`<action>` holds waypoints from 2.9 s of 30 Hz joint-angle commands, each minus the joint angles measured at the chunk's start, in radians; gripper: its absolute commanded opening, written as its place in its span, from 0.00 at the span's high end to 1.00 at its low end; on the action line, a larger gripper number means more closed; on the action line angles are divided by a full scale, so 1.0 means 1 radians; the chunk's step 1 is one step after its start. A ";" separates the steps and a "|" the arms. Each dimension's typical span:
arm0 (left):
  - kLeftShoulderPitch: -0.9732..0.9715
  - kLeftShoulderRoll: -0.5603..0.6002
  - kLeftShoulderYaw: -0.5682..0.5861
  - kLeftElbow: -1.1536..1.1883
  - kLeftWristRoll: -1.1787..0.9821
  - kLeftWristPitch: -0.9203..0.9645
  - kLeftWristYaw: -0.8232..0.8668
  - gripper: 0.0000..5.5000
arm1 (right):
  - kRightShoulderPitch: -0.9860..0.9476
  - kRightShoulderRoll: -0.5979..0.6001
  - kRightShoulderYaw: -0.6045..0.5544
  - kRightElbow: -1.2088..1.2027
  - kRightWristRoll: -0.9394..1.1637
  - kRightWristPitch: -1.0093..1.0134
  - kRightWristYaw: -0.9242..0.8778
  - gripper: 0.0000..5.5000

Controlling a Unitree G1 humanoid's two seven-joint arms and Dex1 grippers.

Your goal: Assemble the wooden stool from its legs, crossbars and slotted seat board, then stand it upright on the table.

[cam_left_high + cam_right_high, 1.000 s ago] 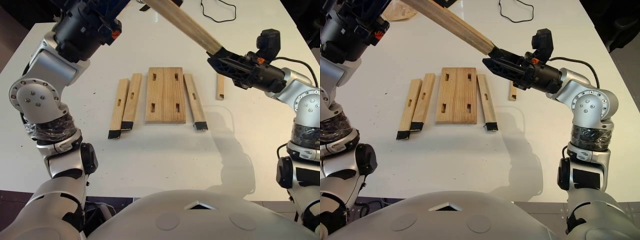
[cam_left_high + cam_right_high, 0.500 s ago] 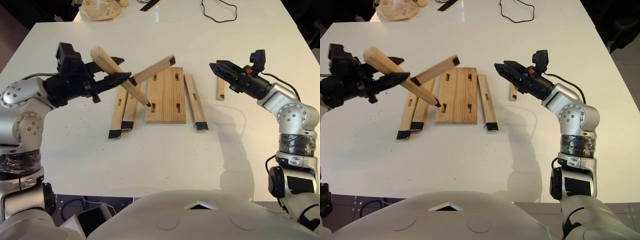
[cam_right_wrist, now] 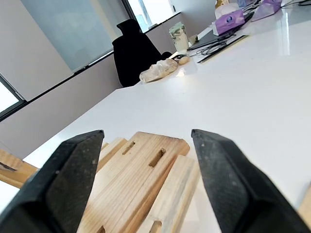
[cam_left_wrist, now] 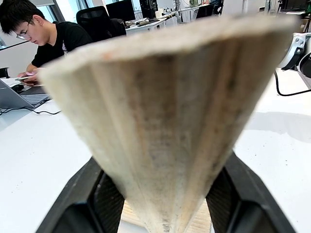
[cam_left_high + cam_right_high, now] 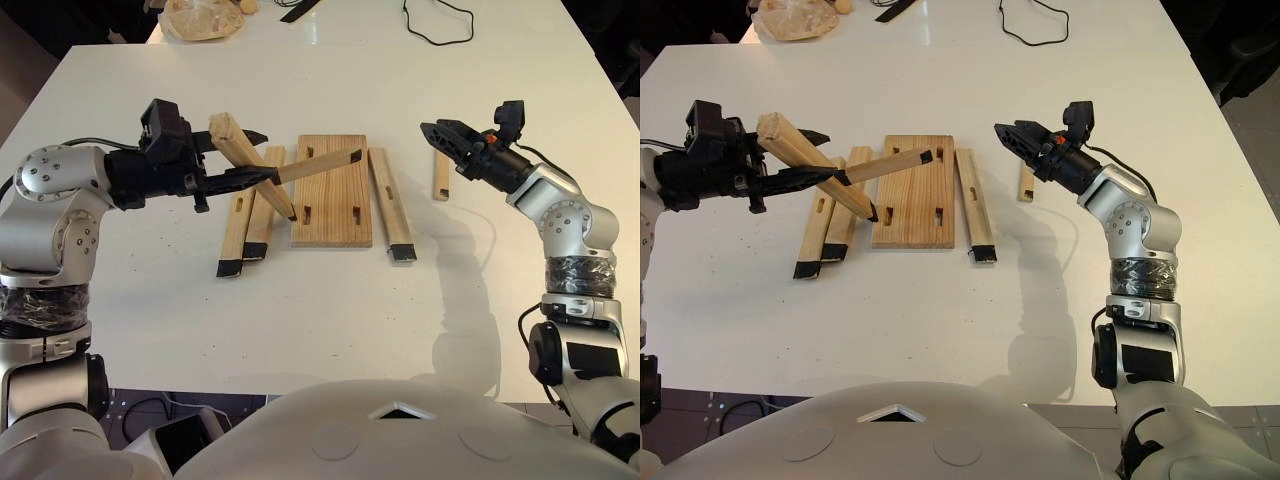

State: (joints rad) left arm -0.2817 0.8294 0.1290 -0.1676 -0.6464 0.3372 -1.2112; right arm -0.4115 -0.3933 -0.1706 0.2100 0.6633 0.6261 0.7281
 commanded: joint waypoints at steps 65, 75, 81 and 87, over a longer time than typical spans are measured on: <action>-0.363 0.070 -0.336 0.100 0.222 0.125 -0.164 0.63 | 0.233 0.194 0.112 -0.135 -0.171 -0.168 -0.082 0.40; -0.410 0.016 -0.433 0.146 0.322 0.088 -0.233 0.63 | 0.212 0.099 0.451 -0.018 -0.606 -0.408 -0.097 0.40; -0.400 -0.013 -0.496 0.179 0.386 0.046 -0.239 0.63 | 0.204 0.089 0.509 -0.024 -0.700 -0.475 -0.121 0.40; -0.335 -0.045 -0.532 0.180 0.423 0.036 -0.191 0.63 | 0.215 0.090 0.522 -0.045 -0.694 -0.469 -0.106 0.40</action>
State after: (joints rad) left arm -0.7148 0.8173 -0.3100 0.0045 -0.2987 0.3528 -1.4289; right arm -0.2317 -0.2978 0.3163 0.1533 -0.0065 0.1218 0.5979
